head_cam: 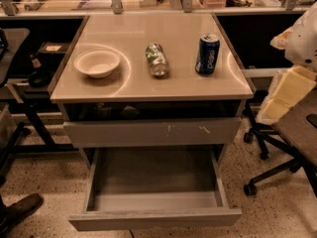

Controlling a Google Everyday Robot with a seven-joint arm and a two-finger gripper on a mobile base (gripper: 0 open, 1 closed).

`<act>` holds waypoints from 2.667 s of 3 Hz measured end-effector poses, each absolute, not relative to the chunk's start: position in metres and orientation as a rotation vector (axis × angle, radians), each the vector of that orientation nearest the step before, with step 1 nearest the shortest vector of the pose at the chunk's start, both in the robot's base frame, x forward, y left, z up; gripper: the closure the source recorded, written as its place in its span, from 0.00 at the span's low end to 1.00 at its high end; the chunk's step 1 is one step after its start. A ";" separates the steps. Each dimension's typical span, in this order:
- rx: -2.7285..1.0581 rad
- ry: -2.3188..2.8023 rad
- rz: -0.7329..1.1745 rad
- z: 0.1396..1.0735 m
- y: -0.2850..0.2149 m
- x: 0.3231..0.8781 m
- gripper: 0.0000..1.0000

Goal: Place pepsi can into middle drawer

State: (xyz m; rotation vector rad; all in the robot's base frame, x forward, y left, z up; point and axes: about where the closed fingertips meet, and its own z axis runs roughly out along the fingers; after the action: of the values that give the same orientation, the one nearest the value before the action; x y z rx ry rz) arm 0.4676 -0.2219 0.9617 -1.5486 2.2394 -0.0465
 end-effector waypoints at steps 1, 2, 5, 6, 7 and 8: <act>-1.443 2.237 -0.019 0.945 -0.225 0.508 0.00; -1.390 2.222 -0.012 0.933 -0.224 0.545 0.00; -1.235 2.221 0.033 0.898 -0.218 0.616 0.00; -1.061 2.219 0.073 0.889 -0.208 0.654 0.00; -1.061 2.219 0.073 0.889 -0.208 0.654 0.00; -1.015 2.179 0.135 0.888 -0.202 0.667 0.00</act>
Offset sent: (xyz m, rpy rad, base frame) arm 0.1234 -0.0040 -0.0433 0.1343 -0.0964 -0.1136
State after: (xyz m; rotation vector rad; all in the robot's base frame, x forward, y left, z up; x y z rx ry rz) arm 0.6672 -0.2019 0.8877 -1.0147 2.1790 0.1346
